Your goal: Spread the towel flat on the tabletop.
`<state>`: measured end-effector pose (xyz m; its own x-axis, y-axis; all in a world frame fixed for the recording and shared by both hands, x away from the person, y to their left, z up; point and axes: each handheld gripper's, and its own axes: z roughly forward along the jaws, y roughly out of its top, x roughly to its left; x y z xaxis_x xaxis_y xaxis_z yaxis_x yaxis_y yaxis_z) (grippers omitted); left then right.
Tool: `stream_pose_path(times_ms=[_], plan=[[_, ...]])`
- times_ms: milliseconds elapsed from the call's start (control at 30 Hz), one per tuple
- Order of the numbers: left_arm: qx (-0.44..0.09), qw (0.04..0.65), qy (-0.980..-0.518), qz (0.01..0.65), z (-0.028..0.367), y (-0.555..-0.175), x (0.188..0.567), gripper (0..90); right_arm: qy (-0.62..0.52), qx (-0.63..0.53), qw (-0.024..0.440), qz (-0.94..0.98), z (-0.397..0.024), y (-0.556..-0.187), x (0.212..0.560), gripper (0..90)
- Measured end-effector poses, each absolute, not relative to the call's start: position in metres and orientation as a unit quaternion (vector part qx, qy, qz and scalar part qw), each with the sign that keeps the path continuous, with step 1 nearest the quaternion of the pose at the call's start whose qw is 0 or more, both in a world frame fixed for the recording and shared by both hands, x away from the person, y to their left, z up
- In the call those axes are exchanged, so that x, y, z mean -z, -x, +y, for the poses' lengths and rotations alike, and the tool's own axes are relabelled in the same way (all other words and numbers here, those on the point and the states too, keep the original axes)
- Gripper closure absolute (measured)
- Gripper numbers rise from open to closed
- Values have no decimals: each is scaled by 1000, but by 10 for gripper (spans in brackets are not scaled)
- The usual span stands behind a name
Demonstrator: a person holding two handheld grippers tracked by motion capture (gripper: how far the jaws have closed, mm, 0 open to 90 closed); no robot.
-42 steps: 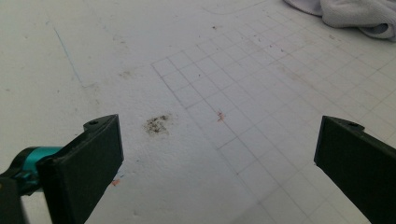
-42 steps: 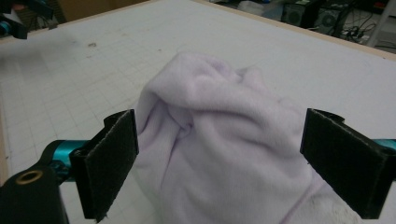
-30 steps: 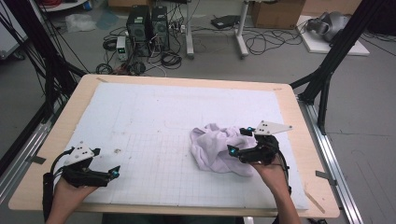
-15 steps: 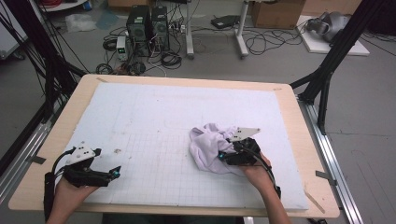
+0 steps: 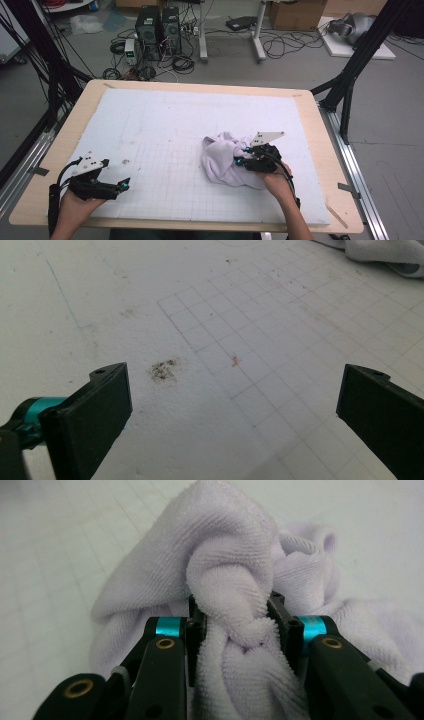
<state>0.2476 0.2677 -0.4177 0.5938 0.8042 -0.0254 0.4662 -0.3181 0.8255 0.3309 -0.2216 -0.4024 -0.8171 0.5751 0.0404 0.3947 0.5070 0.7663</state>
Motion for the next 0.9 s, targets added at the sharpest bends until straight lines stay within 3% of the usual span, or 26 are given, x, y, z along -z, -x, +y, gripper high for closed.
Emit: stream_pose_path(times_ms=[433,600,667,700,767,900], plan=[[-202,427,-784,403,270,-247,416,18,-191,-480,83,852,-151,-306,325,668],[-202,427,-784,402,270,-247,416,18,-178,-467,60,864,-127,-297,343,657],[-200,429,-784,401,268,-248,416,18,-178,-430,39,884,-116,-295,378,635],[-200,429,-784,401,268,-248,416,18,-178,-430,39,884,-116,-295,378,635],[-197,431,-784,400,267,-249,415,18,-181,-402,5,897,-114,-292,409,566],[-193,438,-785,393,260,-251,413,22,-178,-424,0,888,-126,-278,407,367]])
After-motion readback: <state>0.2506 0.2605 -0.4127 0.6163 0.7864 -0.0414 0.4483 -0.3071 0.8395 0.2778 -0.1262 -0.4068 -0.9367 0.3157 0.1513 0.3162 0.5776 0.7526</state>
